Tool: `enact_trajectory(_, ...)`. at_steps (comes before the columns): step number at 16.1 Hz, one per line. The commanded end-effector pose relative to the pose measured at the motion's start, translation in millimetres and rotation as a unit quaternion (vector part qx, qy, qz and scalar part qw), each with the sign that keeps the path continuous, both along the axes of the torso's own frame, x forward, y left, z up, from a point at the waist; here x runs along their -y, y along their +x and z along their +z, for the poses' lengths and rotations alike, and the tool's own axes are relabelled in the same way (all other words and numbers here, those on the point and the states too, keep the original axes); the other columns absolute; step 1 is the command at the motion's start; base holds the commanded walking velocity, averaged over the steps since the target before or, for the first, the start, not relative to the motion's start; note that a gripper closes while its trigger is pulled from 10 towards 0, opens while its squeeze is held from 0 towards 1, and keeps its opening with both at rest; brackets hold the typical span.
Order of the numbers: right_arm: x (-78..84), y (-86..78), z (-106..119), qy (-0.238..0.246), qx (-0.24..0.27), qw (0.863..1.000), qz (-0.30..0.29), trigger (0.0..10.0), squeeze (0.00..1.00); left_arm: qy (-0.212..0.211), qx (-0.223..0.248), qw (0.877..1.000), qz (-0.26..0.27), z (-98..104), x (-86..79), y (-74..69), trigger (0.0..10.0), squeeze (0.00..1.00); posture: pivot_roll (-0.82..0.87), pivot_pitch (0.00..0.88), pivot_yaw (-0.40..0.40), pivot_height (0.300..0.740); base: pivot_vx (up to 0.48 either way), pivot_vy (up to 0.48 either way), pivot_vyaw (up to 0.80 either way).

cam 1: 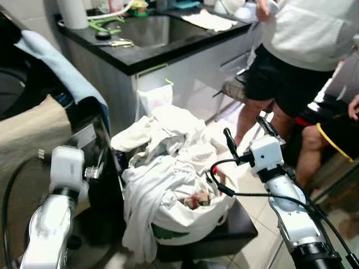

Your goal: Clothes washing

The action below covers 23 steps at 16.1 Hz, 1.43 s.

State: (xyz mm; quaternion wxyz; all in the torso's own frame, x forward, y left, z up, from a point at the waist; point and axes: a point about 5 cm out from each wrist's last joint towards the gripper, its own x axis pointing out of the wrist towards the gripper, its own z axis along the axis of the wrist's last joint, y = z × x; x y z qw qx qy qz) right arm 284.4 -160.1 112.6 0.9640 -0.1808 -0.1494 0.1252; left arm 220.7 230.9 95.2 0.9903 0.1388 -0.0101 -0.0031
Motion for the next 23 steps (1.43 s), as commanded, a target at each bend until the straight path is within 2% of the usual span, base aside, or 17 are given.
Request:
enact_trajectory(1, -1.9, 1.4, 5.3, 0.006, 0.008, 1.0, 0.006, 10.0, 0.0, 0.001, -0.007, 1.0, -0.006, -11.3, 13.3, -5.0, 10.0, 0.0, 0.1, 0.0, -0.06, 0.727, 0.0, 0.0, 0.0)
enact_trajectory(3, -2.1, -1.1, 3.3, 0.01, 0.006, 1.0, 0.004, 10.0, 0.0, -0.078, -0.056, 0.994, 0.043, -41.8, 28.9, -23.7, 10.0, 0.0, 0.09, 0.0, -0.055, 0.727, 0.0, 0.0, 0.0)
enact_trajectory(4, -2.5, -2.1, 2.4, 0.01, 0.006, 1.0, 0.005, 10.0, 0.0, -0.102, -0.069, 0.991, 0.061, -47.9, 29.1, -25.9, 10.0, 0.0, 0.09, 0.0, -0.054, 0.727, 0.0, 0.0, 0.0)
enact_trajectory(5, -2.3, -3.8, 0.4, 0.01, 0.003, 1.0, 0.005, 10.0, 0.0, -0.136, -0.098, 0.981, 0.095, -62.2, 25.0, -31.0, 10.0, 0.0, 0.09, 0.0, -0.052, 0.727, 0.0, 0.0, 0.0)
enact_trajectory(6, -1.3, -4.5, -0.3, 0.011, 0.001, 1.0, 0.004, 10.0, 0.0, -0.14, -0.104, 0.982, 0.077, -66.2, 31.5, -33.5, 10.0, 0.0, 0.09, 0.0, -0.053, 0.727, 0.0, 0.0, 0.0)
enact_trajectory(7, -1.1, -4.7, -0.3, 0.012, 0.001, 1.0, 0.004, 10.0, 0.0, -0.14, -0.101, 0.983, 0.064, -65.1, 35.7, -33.6, 10.0, 0.0, 0.09, 0.0, -0.053, 0.727, 0.0, 0.0, 0.0)
enact_trajectory(8, 1.0, -5.9, -3.6, 0.016, -0.007, 1.0, 0.001, 10.0, 0.0, -0.142, -0.091, 0.985, 0.029, -60.4, 47.0, -32.3, 10.0, 0.0, 0.09, 0.0, -0.054, 0.727, 0.0, 0.0, 0.0)
enact_trajectory(9, 2.6, -6.5, -6.2, 0.018, -0.014, 1.0, -0.002, 10.0, 0.0, -0.139, -0.088, 0.986, 0.022, -59.5, 49.1, -32.1, 10.0, 0.0, 0.09, 0.0, -0.052, 0.727, 0.0, 0.0, 0.0)
enact_trajectory(11, 20.2, -7.1, -27.0, 0.049, -0.064, 0.995, -0.053, 10.0, 0.0, -0.124, -0.083, 0.989, 0.002, -56.8, 52.6, -28.6, 10.0, 0.0, 0.09, 0.0, -0.046, 0.727, 0.0, 0.0, 0.0)
enact_trajectory(14, 31.4, -3.8, -38.5, 0.045, -0.085, 0.992, -0.078, 10.0, 0.0, -0.117, -0.074, 0.99, -0.006, -51.8, 52.1, -25.6, 10.0, 0.0, 0.1, 0.0, -0.035, 0.727, 0.0, 0.0, 0.0)
enact_trajectory(15, 32.8, -1.5, -41.9, 0.057, -0.097, 0.99, -0.081, 10.0, 0.0, -0.113, -0.073, 0.991, -0.008, -51.7, 51.0, -25.6, 10.0, 0.0, 0.11, 0.0, -0.03, 0.727, 0.0, 0.0, 0.0)
enact_trajectory(17, 36.0, 6.7, -58.8, 0.116, -0.163, 0.976, -0.086, 10.0, 0.0, -0.105, -0.071, 0.992, -0.009, -52.7, 46.0, -24.8, 10.0, 0.0, 0.13, 0.0, -0.023, 0.727, 0.0, 0.0, 0.0)
enact_trajectory(18, 37.2, 8.9, -64.3, 0.121, -0.182, 0.972, -0.085, 10.0, 0.0, -0.101, -0.07, 0.992, -0.009, -52.8, 43.6, -23.8, 10.0, 0.0, 0.13, 0.0, -0.022, 0.727, 0.0, 0.0, 0.0)
enact_trajectory(20, 39.2, 10.0, -63.8, 0.038, -0.165, 0.983, -0.075, 10.0, 0.0, -0.098, -0.069, 0.993, -0.008, -53.1, 40.4, -21.7, 10.0, 0.0, 0.14, 0.0, -0.025, 0.727, 0.0, 0.0, 0.0)
enact_trajectory(21, 43.4, 10.1, -66.0, -0.031, -0.159, 0.984, -0.074, 10.0, 0.0, -0.097, -0.068, 0.993, -0.008, -53.6, 39.5, -21.9, 10.0, 0.0, 0.14, 0.0, -0.026, 0.727, 0.0, 0.0, 0.0)
enact_trajectory(22, 49.1, 10.3, -67.8, -0.082, -0.154, 0.981, -0.084, 10.0, 0.0, -0.097, -0.068, 0.993, -0.007, -54.2, 39.2, -22.2, 10.0, 0.0, 0.14, 0.0, -0.03, 0.727, 0.0, 0.0, 0.0)
enact_trajectory(23, 51.6, 10.9, -68.1, -0.105, -0.152, 0.979, -0.088, 10.0, 0.0, -0.097, -0.067, 0.993, -0.007, -54.4, 39.0, -21.9, 10.0, 0.0, 0.14, 0.0, -0.031, 0.727, 0.0, 0.0, 0.0)
